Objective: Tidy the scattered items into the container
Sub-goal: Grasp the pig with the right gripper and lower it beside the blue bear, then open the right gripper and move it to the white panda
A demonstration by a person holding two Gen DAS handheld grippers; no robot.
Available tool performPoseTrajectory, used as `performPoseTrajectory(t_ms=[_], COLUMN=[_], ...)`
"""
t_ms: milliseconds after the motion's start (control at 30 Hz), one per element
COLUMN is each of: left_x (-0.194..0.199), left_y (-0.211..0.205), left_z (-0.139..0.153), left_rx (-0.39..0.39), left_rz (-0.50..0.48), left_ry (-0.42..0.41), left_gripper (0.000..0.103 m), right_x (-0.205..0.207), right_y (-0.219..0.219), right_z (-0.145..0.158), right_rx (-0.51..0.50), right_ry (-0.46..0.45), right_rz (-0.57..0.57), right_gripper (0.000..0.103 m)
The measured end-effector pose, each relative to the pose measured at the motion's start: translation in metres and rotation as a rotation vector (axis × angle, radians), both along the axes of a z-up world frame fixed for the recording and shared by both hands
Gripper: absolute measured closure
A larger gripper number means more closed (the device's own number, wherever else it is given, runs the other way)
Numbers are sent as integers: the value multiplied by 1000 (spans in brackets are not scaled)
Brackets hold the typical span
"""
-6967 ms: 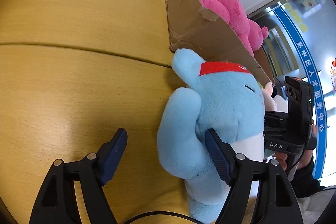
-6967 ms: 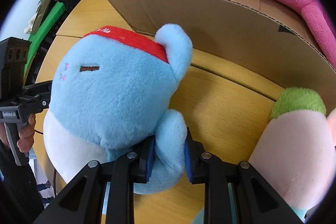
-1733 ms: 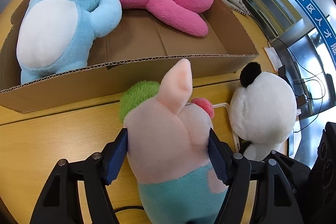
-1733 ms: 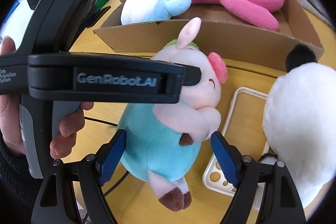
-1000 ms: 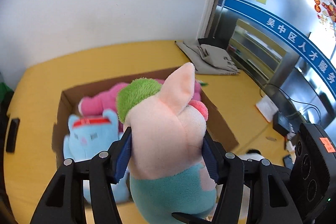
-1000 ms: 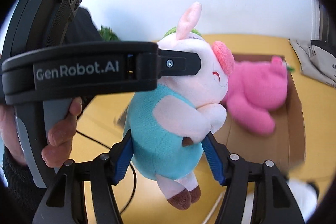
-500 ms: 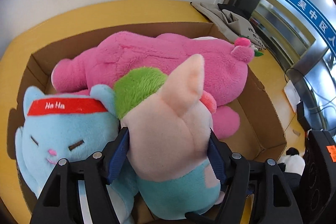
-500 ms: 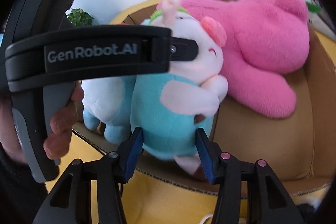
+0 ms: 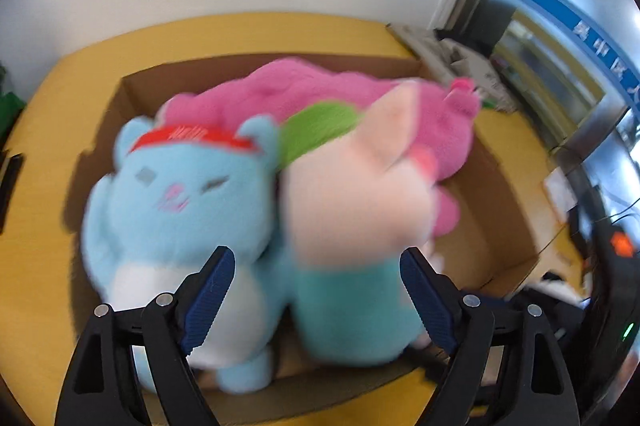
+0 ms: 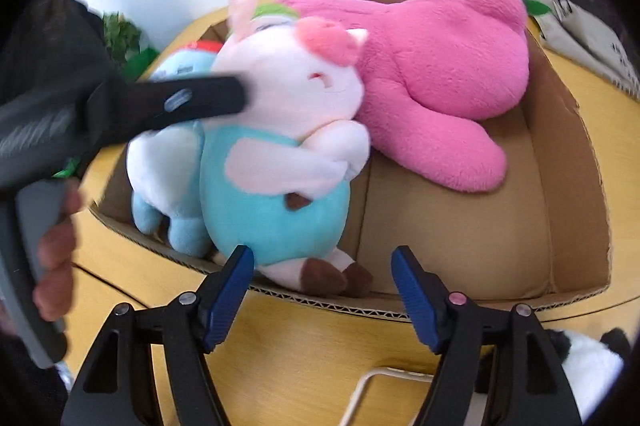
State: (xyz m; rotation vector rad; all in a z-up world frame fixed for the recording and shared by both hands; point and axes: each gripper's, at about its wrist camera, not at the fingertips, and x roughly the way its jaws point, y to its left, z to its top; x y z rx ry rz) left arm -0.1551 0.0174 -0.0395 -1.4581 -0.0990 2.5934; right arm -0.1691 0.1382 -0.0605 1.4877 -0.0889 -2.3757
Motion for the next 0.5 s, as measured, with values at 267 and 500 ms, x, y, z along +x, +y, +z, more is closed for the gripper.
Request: performPoseTrajectory(t_ms=[267,500], left_x=[55,87], left_y=[-14,-11], left_z=[-42,-43], left_rx=[-26,-9], left_rz=[39,69], left_ry=[-86,-67], left_gripper=[15,16], right_x=[21,16], right_y=[-11,-21], right_z=[7,9], right_rx=[40,55], right_ry=[9,16], right_rz=[-29,-21], right_gripper=[32,32])
